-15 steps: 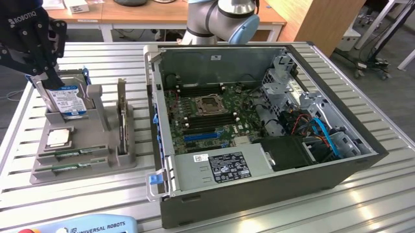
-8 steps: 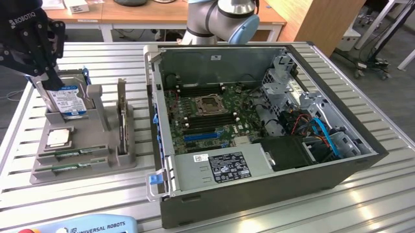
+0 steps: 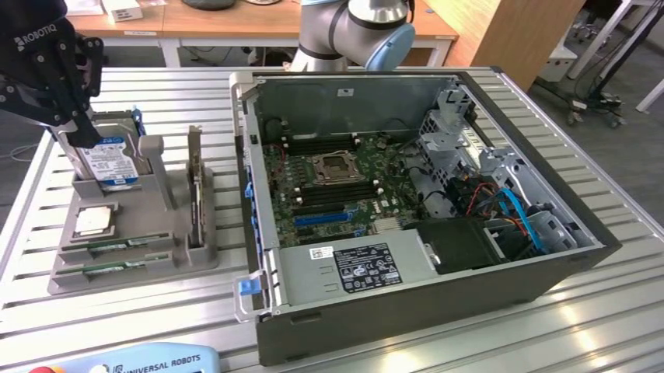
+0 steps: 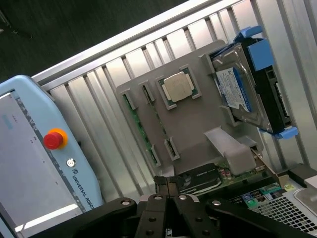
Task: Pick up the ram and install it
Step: 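Pick up the ram and move it above insertion slot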
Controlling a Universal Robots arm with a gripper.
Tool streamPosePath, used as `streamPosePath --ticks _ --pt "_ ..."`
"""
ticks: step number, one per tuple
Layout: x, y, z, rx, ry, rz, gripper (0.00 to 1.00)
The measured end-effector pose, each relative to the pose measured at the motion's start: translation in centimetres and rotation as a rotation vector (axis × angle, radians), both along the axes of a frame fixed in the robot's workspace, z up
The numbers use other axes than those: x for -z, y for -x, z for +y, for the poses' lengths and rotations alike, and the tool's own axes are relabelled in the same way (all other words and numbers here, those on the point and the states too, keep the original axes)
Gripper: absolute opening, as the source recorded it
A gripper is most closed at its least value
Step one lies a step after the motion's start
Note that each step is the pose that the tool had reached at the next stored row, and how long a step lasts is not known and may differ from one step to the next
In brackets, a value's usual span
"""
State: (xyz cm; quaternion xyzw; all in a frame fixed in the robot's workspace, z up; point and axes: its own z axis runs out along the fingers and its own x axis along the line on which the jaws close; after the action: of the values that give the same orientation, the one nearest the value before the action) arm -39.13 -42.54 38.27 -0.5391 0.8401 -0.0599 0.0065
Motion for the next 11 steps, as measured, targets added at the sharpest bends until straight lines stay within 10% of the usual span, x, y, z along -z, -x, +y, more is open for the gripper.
streamPosePath --ticks 11 --pt "0.08 0.0 0.01 -0.001 -0.0437 0.0015 0.1"
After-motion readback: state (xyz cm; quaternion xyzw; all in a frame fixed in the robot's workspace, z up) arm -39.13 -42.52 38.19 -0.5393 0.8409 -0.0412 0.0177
